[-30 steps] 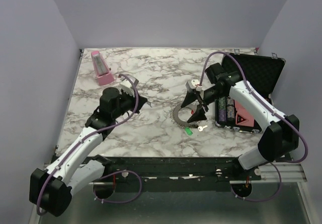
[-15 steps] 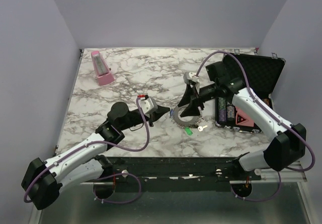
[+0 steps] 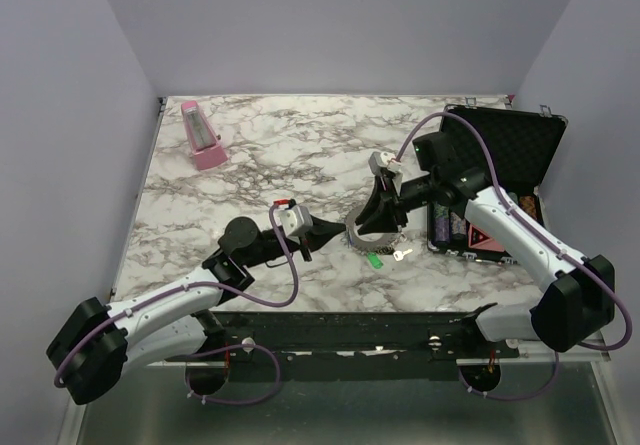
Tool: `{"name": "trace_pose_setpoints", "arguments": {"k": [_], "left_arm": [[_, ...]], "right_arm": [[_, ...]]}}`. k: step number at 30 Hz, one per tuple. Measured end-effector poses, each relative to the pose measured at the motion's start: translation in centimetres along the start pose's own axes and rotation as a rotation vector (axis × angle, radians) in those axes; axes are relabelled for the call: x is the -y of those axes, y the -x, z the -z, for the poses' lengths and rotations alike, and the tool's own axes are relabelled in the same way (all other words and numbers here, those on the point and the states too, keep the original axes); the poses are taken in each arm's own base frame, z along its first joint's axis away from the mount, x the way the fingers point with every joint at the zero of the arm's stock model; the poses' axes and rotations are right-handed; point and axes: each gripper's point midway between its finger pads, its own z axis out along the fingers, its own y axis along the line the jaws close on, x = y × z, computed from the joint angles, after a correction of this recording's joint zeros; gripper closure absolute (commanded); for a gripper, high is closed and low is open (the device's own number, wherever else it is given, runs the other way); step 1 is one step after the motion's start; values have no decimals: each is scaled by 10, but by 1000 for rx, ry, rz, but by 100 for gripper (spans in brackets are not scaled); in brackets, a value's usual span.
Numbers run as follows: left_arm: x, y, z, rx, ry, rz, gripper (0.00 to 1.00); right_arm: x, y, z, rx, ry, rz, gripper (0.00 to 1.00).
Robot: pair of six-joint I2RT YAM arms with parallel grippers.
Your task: Put the keys on the keyring
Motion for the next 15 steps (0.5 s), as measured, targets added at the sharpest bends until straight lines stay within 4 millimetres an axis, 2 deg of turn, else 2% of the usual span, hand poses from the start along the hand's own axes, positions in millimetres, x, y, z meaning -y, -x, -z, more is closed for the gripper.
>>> {"name": "trace_pose_setpoints", "arguments": {"k": [10,15], "left_arm": [[5,-6,-1,40,-8,63,100],[5,-2,-2,60,-9,72,100]], "right_arm": [[-6,2,-8,-2,41,47,67],[-9,1,-12,-5,56,57,72]]}}
